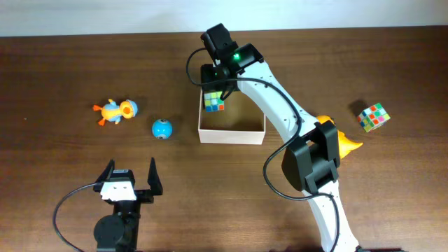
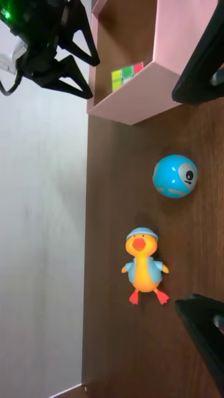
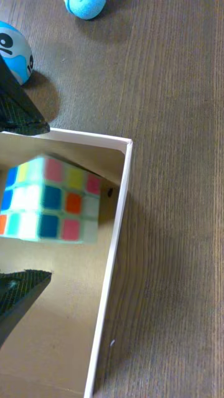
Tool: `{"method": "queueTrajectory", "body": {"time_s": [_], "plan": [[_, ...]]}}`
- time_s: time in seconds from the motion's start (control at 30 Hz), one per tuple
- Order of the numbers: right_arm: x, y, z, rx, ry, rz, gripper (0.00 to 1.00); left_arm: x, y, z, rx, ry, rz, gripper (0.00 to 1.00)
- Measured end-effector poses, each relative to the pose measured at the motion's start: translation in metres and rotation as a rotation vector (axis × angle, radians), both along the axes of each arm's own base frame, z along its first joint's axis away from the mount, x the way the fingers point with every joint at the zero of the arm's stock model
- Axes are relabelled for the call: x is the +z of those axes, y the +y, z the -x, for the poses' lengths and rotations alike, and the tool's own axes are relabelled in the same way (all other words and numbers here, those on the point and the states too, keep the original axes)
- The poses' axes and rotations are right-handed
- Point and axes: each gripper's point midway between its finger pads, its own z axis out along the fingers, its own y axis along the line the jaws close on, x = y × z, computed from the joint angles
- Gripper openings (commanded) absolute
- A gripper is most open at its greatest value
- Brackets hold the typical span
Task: Pack container
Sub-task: 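Carry the cube left over the pink box and lower it inside, then open the right gripper and withdraw it to the right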
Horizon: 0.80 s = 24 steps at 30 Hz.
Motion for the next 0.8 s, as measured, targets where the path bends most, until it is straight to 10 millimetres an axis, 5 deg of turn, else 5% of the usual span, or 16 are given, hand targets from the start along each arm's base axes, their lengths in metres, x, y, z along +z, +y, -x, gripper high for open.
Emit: {"method": "queueTrajectory", "body": {"time_s": [0.27, 0.47, 0.8], "plan": [[-0.004, -0.004, 0.007, 0.006, 0.032, 0.023, 0.67, 0.0, 0.0, 0.0, 0.0, 0.0, 0.0, 0.99], [-0.014, -0.029, 0.022, -0.022, 0.091, 0.139, 0.66, 0.0, 0.0, 0.0, 0.0, 0.0, 0.0, 0.99], [-0.013, -0.056, 0.007, -0.086, 0.016, 0.268, 0.66, 0.0, 0.0, 0.0, 0.0, 0.0, 0.0, 0.99]]}}
